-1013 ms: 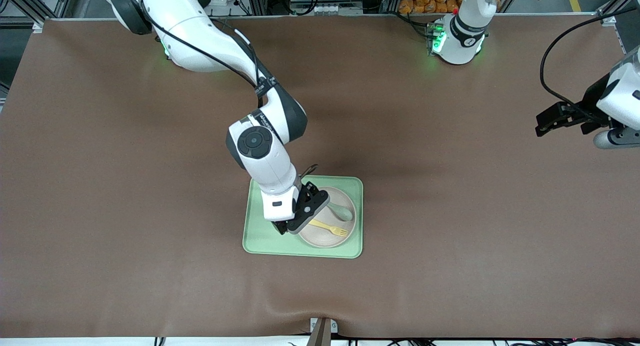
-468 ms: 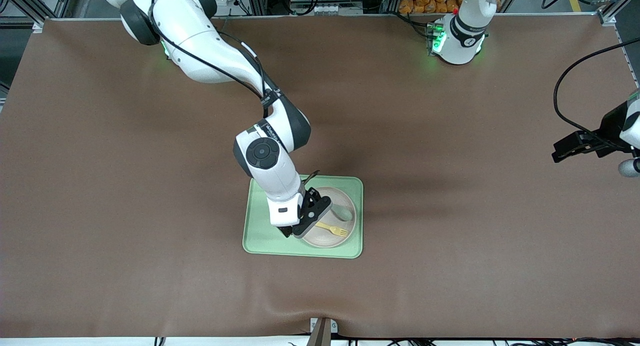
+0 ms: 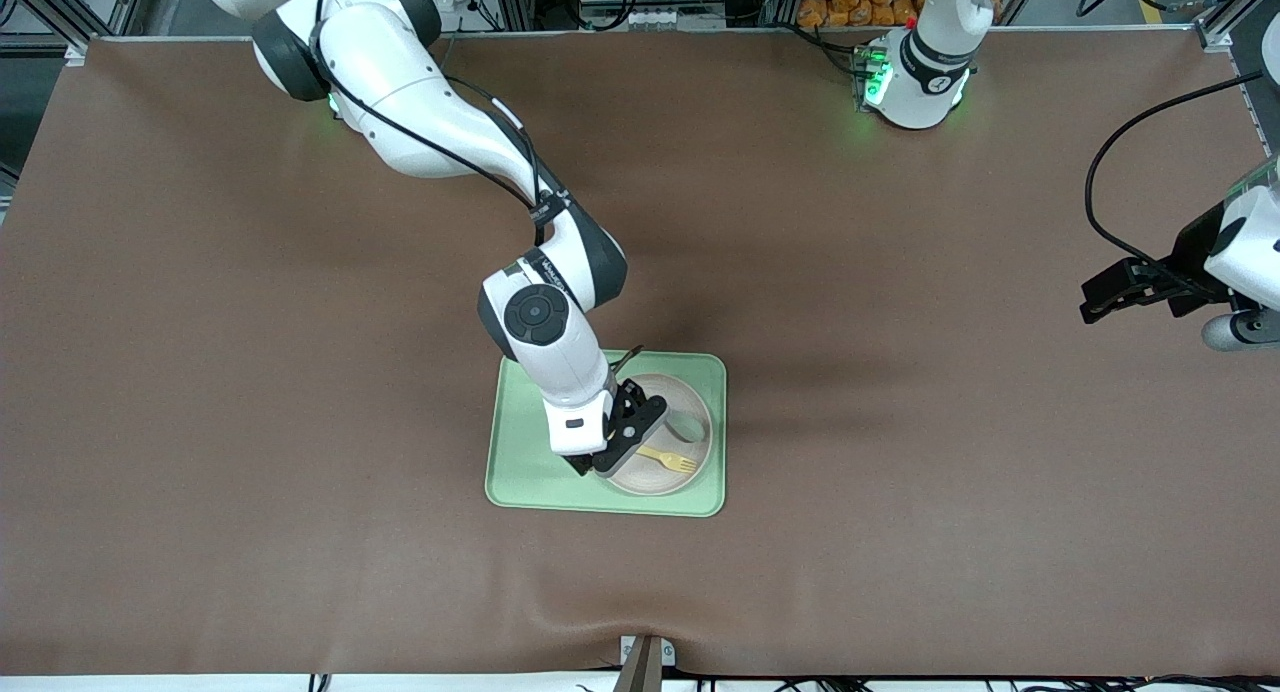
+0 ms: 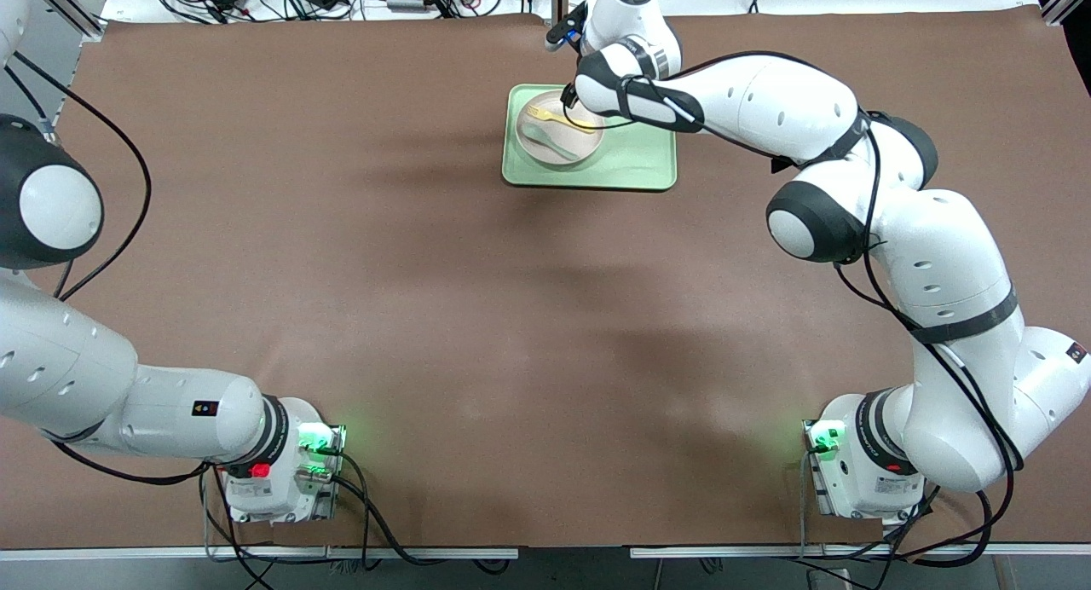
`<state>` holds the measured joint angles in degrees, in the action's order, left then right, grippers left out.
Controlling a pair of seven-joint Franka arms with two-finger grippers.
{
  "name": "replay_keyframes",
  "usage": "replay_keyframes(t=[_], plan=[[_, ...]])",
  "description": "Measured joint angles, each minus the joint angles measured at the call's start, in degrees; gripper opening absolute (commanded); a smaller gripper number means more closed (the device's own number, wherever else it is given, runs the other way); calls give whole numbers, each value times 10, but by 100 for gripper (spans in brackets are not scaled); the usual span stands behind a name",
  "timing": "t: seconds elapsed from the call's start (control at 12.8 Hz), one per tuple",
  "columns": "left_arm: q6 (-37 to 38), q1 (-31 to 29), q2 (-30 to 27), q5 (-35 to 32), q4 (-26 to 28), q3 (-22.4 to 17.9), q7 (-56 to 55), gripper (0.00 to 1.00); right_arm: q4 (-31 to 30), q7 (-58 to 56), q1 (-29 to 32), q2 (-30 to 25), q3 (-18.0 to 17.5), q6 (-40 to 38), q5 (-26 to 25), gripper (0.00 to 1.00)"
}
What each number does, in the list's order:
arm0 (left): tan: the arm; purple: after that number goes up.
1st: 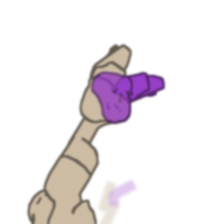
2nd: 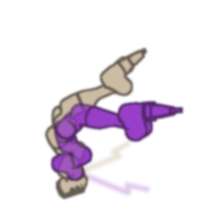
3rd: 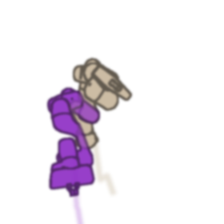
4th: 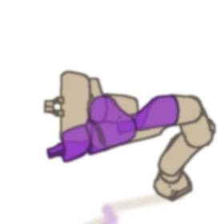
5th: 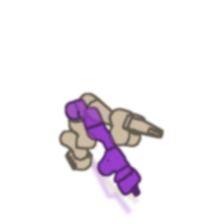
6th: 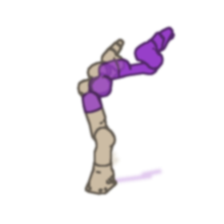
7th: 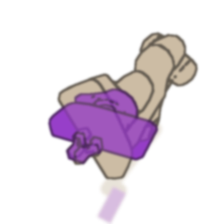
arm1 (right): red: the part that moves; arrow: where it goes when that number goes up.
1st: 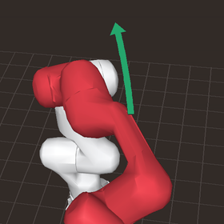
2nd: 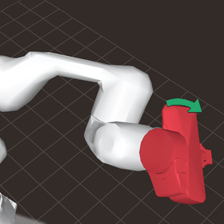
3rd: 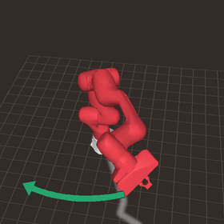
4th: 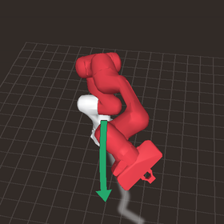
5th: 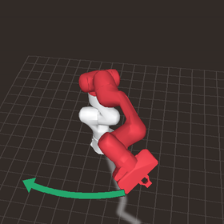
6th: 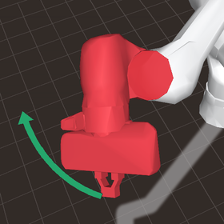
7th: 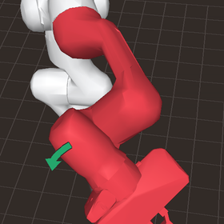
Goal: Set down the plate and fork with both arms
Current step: 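Lower the right gripper and grasp the yellow fork's handle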
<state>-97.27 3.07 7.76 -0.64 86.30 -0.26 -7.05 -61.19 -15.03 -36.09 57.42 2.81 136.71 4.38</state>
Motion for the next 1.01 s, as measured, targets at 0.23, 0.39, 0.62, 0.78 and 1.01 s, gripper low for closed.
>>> replay_keyframes(t=[0.23,0.39,0.62,0.78,1.01], plan=[[0,-1,0,0,0,-1,0,100,4,0,-4,17,0,10,0,66],[0,-1,0,0,0,-1,0,100,7,0,-7,18,0,10,0,64],[0,-1,0,0,0,-1,0,100,9,0,-8,18,0,10,0,64],[0,-1,0,0,0,-1,0,100,9,0,-8,21,0,10,0,64],[0,-2,0,0,0,-1,0,100,9,0,-11,29,0,17,0,61]])
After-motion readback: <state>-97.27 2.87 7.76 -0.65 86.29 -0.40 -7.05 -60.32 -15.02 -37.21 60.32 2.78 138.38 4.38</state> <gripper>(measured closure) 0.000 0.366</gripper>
